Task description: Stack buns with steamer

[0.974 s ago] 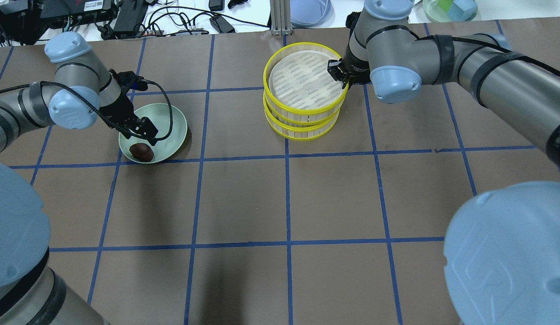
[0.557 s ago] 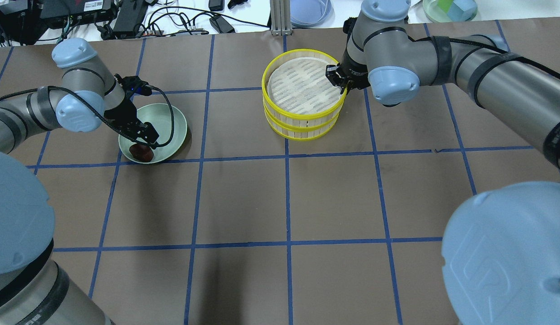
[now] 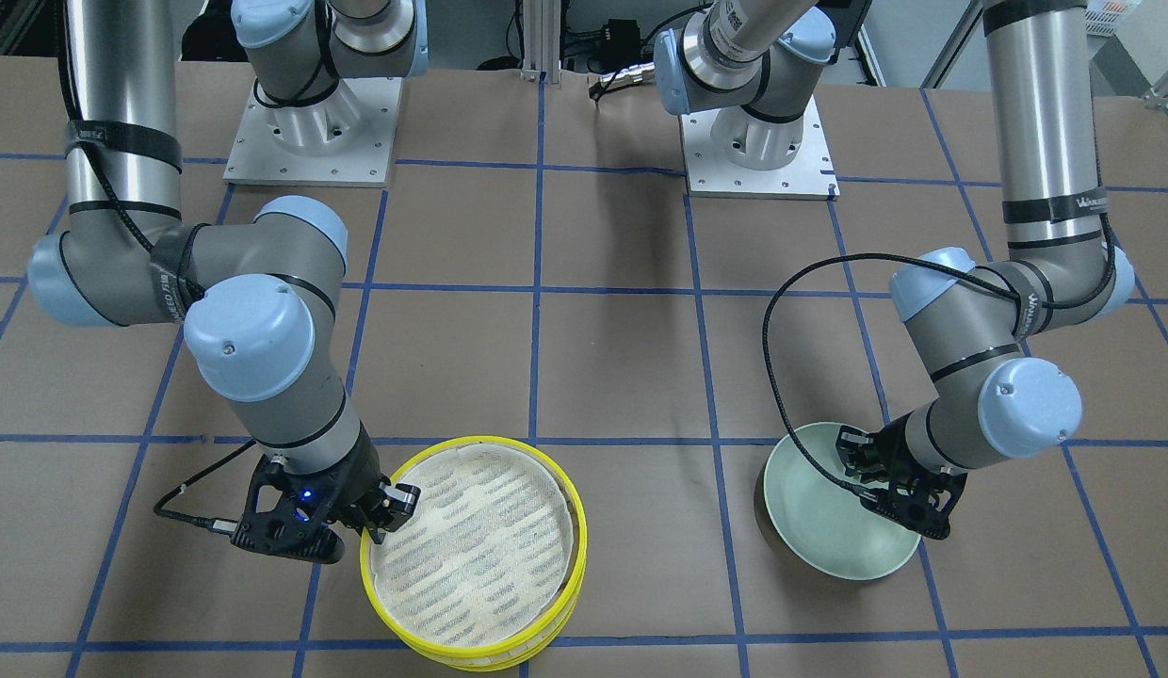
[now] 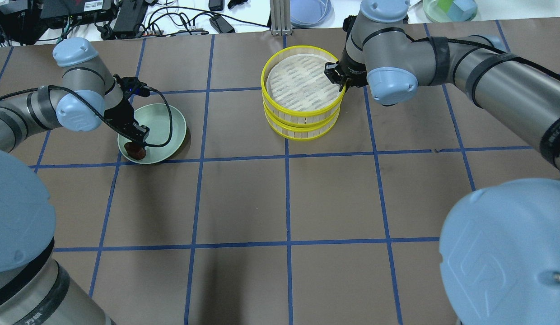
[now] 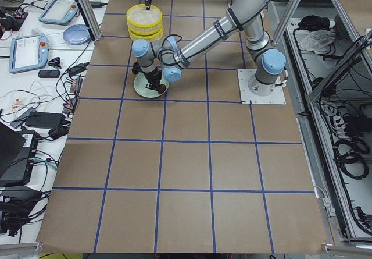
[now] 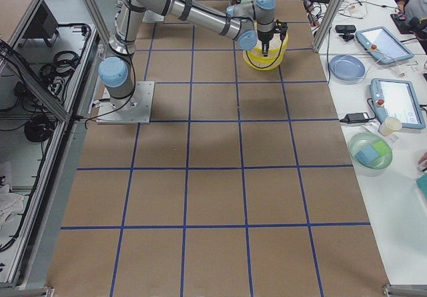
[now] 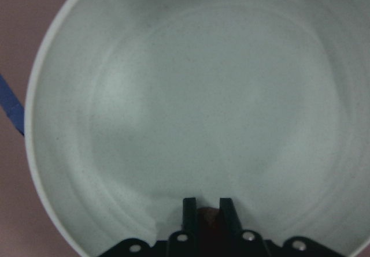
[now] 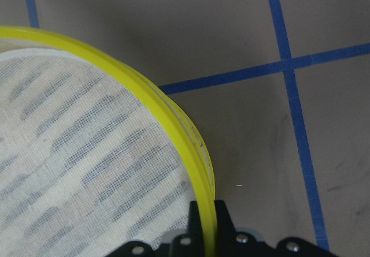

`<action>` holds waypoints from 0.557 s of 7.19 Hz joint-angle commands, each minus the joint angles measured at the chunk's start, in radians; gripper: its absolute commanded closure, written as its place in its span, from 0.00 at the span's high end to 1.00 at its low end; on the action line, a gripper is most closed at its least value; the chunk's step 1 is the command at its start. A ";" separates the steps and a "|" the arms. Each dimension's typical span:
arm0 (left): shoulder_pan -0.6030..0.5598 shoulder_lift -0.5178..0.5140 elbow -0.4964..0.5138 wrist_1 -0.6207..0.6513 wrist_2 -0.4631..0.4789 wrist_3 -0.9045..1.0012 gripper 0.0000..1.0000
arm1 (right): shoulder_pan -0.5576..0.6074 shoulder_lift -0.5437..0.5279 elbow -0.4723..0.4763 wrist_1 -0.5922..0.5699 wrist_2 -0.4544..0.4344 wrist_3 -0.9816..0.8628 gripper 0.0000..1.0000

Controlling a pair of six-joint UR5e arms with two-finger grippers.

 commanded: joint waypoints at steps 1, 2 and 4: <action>0.000 0.003 0.006 0.077 -0.010 -0.022 0.00 | 0.000 0.007 0.000 -0.011 0.004 0.012 0.00; 0.000 0.009 0.020 0.104 -0.050 -0.040 0.00 | 0.000 0.010 0.000 -0.011 0.008 0.013 0.00; -0.003 0.019 0.086 0.105 -0.070 -0.217 0.00 | 0.000 0.019 0.000 -0.011 0.009 0.019 0.00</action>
